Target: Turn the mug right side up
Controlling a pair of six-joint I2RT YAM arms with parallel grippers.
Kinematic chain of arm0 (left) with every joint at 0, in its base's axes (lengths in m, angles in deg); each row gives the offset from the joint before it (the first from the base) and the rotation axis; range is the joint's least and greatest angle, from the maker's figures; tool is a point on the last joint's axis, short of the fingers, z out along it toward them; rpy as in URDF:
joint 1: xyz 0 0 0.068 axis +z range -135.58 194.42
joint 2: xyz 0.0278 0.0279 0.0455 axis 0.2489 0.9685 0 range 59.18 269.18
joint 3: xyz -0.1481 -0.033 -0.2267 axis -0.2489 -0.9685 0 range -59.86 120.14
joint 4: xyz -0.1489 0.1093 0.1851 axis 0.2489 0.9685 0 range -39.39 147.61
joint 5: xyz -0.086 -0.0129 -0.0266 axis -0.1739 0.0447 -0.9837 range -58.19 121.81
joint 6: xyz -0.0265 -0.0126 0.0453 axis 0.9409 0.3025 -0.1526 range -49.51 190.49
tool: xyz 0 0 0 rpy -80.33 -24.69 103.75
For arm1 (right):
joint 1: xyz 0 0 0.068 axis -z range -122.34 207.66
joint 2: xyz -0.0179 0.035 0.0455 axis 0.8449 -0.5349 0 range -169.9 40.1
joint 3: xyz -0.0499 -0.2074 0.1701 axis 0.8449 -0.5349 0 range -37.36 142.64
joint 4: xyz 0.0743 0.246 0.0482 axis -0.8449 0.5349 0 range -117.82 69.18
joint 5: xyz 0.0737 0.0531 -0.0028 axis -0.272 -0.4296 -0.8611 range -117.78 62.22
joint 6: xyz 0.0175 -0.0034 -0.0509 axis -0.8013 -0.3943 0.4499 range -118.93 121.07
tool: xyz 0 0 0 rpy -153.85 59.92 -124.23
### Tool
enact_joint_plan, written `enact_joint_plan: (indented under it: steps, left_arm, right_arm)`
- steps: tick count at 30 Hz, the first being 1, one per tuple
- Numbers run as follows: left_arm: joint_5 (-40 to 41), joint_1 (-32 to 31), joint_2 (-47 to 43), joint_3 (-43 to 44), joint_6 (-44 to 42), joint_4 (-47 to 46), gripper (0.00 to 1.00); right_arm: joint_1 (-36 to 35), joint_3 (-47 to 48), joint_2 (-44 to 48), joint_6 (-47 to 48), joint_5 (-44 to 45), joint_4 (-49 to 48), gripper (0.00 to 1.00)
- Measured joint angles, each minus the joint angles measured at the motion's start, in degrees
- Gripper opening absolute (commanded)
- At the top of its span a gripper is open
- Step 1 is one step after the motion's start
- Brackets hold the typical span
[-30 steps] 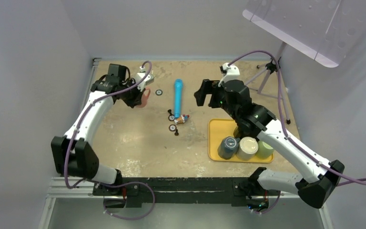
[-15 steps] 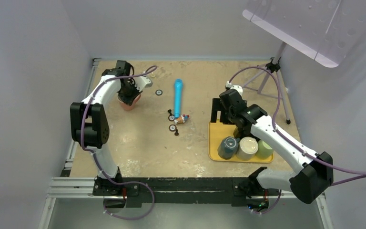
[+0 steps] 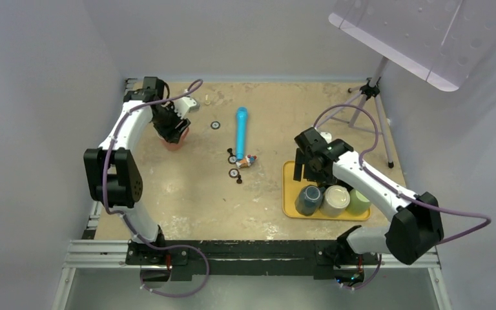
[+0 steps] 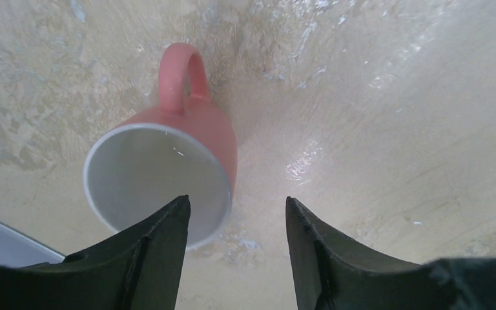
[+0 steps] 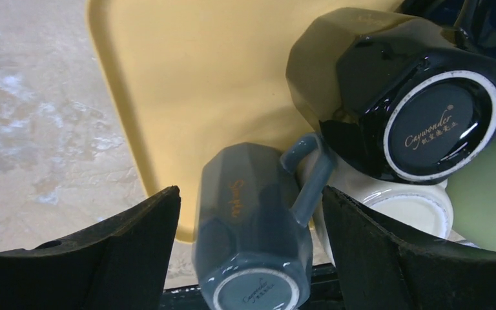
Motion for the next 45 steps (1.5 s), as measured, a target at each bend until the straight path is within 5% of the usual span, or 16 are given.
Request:
enact_joint_plan:
  steps: [6, 11, 18, 24, 27, 36, 45]
  left_arm:
    - [-4.76, -0.09, -10.99, -0.79, 0.39, 1.36, 0.61]
    - [-7.50, -0.39, -16.92, -2.23, 0.42, 2.36, 0.62]
    - [-8.70, -0.44, -17.20, -3.54, 0.42, 3.30, 0.62]
    - [-9.51, -0.44, -17.20, -3.61, 0.39, 3.39, 0.62]
    - [-9.97, -0.48, -17.20, -3.74, 0.39, 3.32, 0.62]
    - [-11.32, -0.87, -17.18, -5.90, 0.42, 3.23, 0.61]
    - [-12.92, -1.25, -17.92, -8.00, 0.61, 2.84, 0.61]
  right_arm:
    - [0.90, -1.57, -7.10, 1.36, -2.56, 0.17, 0.65]
    - [0.57, -0.81, -10.80, 4.52, -11.41, -5.18, 0.64]
    - [-1.29, 3.85, -15.12, 8.70, -17.05, -6.73, 0.79]
    - [-1.29, 5.62, -11.26, 6.54, -11.23, -4.74, 0.94]
    - [-1.22, 5.05, -1.27, 2.25, -7.65, -5.88, 0.96]
    - [-0.85, -2.89, 25.49, -27.32, -0.31, 0.28, 0.63]
    - [-0.85, -11.41, 31.80, -50.07, -2.78, 7.87, 0.66]
